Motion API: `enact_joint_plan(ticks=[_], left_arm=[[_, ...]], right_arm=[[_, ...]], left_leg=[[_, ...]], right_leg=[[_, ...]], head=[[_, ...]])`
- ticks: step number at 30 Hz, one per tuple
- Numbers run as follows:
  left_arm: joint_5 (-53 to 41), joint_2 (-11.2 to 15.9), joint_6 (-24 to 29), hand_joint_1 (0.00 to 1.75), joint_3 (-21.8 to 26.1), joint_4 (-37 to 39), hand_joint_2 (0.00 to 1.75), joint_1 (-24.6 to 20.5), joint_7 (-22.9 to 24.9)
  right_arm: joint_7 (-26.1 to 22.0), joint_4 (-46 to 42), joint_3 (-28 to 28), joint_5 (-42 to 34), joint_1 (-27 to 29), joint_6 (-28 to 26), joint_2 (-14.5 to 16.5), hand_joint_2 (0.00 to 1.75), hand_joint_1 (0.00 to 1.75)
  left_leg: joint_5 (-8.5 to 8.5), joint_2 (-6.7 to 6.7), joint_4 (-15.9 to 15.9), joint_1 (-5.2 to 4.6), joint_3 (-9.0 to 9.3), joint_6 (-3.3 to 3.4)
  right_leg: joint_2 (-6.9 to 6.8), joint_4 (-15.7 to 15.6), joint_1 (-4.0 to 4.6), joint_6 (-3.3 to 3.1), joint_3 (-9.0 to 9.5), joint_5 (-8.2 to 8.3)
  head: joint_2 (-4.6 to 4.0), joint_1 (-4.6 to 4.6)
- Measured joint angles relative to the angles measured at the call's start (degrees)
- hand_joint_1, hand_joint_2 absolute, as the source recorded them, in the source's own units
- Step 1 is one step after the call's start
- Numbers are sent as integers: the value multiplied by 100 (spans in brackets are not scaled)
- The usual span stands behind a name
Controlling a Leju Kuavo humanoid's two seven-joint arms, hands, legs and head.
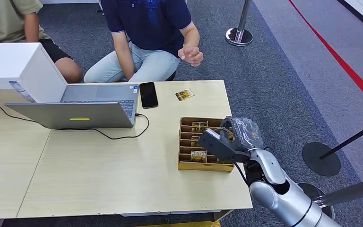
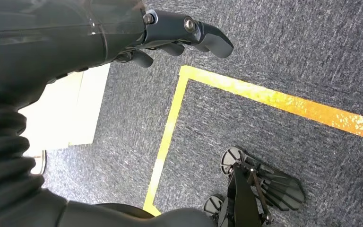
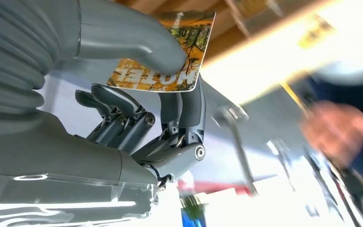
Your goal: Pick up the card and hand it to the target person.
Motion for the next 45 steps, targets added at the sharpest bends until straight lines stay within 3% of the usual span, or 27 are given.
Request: enact_joint_plan(ticks=[7,18,23,28,37,39,41,43,45], left_arm=[[-92,6,-50,0,0,1,175,0,-2],[-220,73,-65,0,-2,1,175,0,112],[-337,99,-145,0,-2,1,175,-2,124],[-520,113,-333,0,-4,1,175,-13,119],[-713,152,-479,0,-33,1,175,-36,241],[-729,160,-486,0,-36,1,87,-37,243],[-741,167,-495,0,-41,1,87,-38,242],[-768,177,-515,0,-67,1,175,-38,241],[-804,189,-544,0,-110,1,175,-37,242]], right_arm=[[-413,-611,10,688,-53,-853,-73,175,175],[-536,-882,9,650,-56,-958,-81,175,175],[-593,-806,40,797,-211,-745,-65,175,175],[-833,-188,159,1007,-767,-863,147,175,175],[-1135,1777,399,701,-1730,-1312,694,175,175],[-1164,2101,442,655,-1818,-1353,778,175,87],[-1176,2354,479,635,-1863,-1374,844,175,0],[-1180,2567,518,629,-1885,-1382,894,175,0],[-1169,2721,557,622,-1892,-1379,925,175,0]], left_leg=[[-1,0,0,0,-1,0],[0,0,0,0,-2,0],[0,0,-1,0,-8,0],[1,-1,-2,1,-10,1],[6,-10,-1,1,-12,4],[5,-10,-1,1,-12,4],[5,-10,-1,1,-12,4],[5,-10,-1,1,-12,4],[5,-9,-1,0,-12,4]], right_leg=[[0,0,0,0,-1,-1],[0,0,0,0,0,0],[0,1,0,0,-1,0],[-2,2,0,0,0,0],[-7,3,0,0,-1,2],[-7,2,0,0,-2,2],[-7,2,0,0,-2,2],[-7,2,0,0,-3,2],[-7,2,0,0,-3,2]], head=[[0,1],[0,1],[0,0],[0,1],[0,0],[0,0],[0,0],[0,0],[0,1]])
